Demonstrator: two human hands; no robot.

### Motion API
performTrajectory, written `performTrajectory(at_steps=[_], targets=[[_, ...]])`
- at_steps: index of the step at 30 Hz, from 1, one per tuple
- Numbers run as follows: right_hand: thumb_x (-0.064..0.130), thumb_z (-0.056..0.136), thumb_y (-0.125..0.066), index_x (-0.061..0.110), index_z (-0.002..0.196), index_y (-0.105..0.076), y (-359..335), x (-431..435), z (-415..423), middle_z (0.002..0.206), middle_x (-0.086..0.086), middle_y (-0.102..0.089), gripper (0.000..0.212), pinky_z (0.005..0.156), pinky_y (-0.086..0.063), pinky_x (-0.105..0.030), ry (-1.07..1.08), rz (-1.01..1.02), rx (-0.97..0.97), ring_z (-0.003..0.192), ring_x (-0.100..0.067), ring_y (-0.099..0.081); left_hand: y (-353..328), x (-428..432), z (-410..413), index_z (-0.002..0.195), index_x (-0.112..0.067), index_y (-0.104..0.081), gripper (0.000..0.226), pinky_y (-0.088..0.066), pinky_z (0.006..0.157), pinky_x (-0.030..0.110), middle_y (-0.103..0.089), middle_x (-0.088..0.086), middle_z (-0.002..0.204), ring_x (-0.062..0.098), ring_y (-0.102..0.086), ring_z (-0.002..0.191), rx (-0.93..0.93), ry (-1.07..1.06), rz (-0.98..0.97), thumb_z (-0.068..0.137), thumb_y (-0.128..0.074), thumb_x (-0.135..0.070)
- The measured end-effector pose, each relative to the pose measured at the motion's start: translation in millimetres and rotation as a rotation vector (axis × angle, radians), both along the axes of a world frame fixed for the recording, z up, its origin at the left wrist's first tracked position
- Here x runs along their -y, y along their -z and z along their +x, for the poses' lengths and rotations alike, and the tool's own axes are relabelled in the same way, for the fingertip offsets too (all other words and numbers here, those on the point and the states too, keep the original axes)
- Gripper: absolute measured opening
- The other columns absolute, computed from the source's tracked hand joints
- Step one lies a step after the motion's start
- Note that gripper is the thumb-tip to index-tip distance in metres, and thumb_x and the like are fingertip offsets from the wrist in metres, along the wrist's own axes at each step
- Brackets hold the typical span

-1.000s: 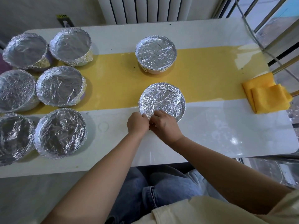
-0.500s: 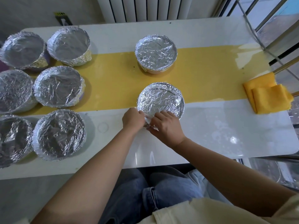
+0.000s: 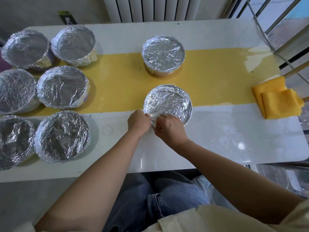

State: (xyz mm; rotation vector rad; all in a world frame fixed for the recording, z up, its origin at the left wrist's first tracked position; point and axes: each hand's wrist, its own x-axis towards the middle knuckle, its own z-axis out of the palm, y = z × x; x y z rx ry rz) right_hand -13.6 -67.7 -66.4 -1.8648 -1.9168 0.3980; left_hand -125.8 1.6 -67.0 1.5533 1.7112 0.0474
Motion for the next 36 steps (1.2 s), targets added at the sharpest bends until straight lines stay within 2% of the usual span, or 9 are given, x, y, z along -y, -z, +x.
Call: performTrajectory(at_steps=[3, 8, 12, 17, 20, 23, 27, 31, 36], targets=[[-0.003, 0.048, -0.077, 0.011, 0.053, -0.051, -0.9, -0.3, -4.6, 0.054, -0.005, -0.052, 0.030, 0.044, -0.033, -0.024, -0.006, -0.004, 0.009, 0.048, -0.028, -0.052, 0.1, 0.0, -1.4, 0.089, 0.001, -0.060, 0.029, -0.054, 0.083, 0.044, -0.071, 0.021, 0.091, 0.039, -0.068, 0.087, -0.019, 0.029, -0.001, 0.096, -0.039, -0.018], [0.023, 0.051, -0.092, 0.012, 0.072, -0.060, -2.6, 8.2, 12.8, 0.071, -0.004, -0.057, 0.040, 0.054, -0.043, -0.029, -0.115, 0.017, 0.046, 0.064, -0.028, -0.057, 3.9, -2.5, -4.9, 0.071, -0.008, -0.049, 0.029, -0.056, 0.080, 0.047, -0.070, 0.022, 0.086, 0.039, -0.069, 0.082, 0.016, 0.012, 0.016, 0.096, -0.040, -0.020], [0.017, 0.061, -0.085, 0.012, 0.075, -0.061, -3.2, 17.4, 32.6, 0.075, -0.003, -0.057, 0.028, 0.061, -0.043, -0.033, -0.145, 0.057, 0.100, 0.069, -0.028, -0.056, 2.5, -2.8, -6.6, 0.060, -0.010, -0.042, 0.040, -0.055, 0.073, 0.043, -0.061, 0.022, 0.071, 0.039, -0.068, 0.076, 0.086, -0.071, 0.039, 0.096, -0.041, -0.025], [0.001, 0.065, -0.077, 0.010, 0.062, -0.060, -0.3, 14.6, 28.5, 0.065, -0.005, -0.054, 0.020, 0.052, -0.039, -0.031, -0.193, 0.149, 0.099, 0.060, -0.028, -0.053, -4.5, 25.8, 4.0, 0.087, 0.004, -0.067, 0.060, -0.041, 0.071, 0.034, -0.067, 0.018, 0.086, 0.034, -0.060, 0.083, 0.066, -0.200, -0.033, 0.098, -0.041, -0.048], [-0.002, 0.064, -0.078, 0.009, 0.061, -0.061, -0.2, 11.2, 21.0, 0.063, -0.006, -0.055, 0.020, 0.048, -0.042, -0.031, -0.211, 0.164, 0.076, 0.058, -0.029, -0.054, 4.5, 40.8, 12.8, 0.093, 0.005, -0.066, 0.043, -0.054, 0.082, 0.042, -0.070, 0.024, 0.092, 0.040, -0.067, 0.090, 0.183, -0.238, -0.082, 0.096, -0.043, -0.031], [-0.005, 0.062, -0.077, 0.008, 0.059, -0.059, -1.9, 7.4, 17.2, 0.060, -0.007, -0.054, 0.023, 0.046, -0.042, -0.031, -0.204, 0.166, 0.065, 0.057, -0.029, -0.053, 6.7, 35.7, 15.3, 0.097, 0.004, -0.064, 0.036, -0.053, 0.085, 0.049, -0.070, 0.026, 0.095, 0.043, -0.066, 0.093, 0.176, -0.269, -0.088, 0.095, -0.039, -0.021], [-0.005, 0.057, -0.078, 0.007, 0.055, -0.056, -4.7, 4.8, 12.8, 0.058, -0.006, -0.052, 0.025, 0.047, -0.037, -0.030, -0.185, 0.143, 0.063, 0.055, -0.028, -0.051, 2.0, 28.4, 14.4, 0.094, 0.003, -0.065, 0.038, -0.054, 0.085, 0.049, -0.070, 0.024, 0.094, 0.042, -0.067, 0.091, 0.194, -0.273, -0.081, 0.092, -0.039, -0.024], [-0.006, 0.059, -0.076, 0.008, 0.056, -0.056, -4.2, 5.1, 13.2, 0.058, -0.007, -0.052, 0.024, 0.048, -0.036, -0.029, -0.190, 0.151, 0.057, 0.055, -0.028, -0.051, 13.5, 24.8, 10.5, 0.090, 0.003, -0.064, 0.051, -0.055, 0.083, 0.056, -0.069, 0.026, 0.093, 0.042, -0.068, 0.090, 0.255, -0.289, -0.122, 0.071, -0.037, -0.035], [0.000, 0.068, -0.072, 0.007, 0.060, -0.061, -0.5, 4.0, 12.6, 0.062, -0.008, -0.054, 0.014, 0.049, -0.042, -0.032, -0.206, 0.171, 0.060, 0.058, -0.029, -0.051, 9.9, 15.0, 8.3, 0.079, -0.003, -0.060, 0.022, -0.057, 0.081, 0.052, -0.070, 0.022, 0.088, 0.040, -0.069, 0.085, 0.175, -0.220, -0.137, 0.085, -0.047, -0.020]])
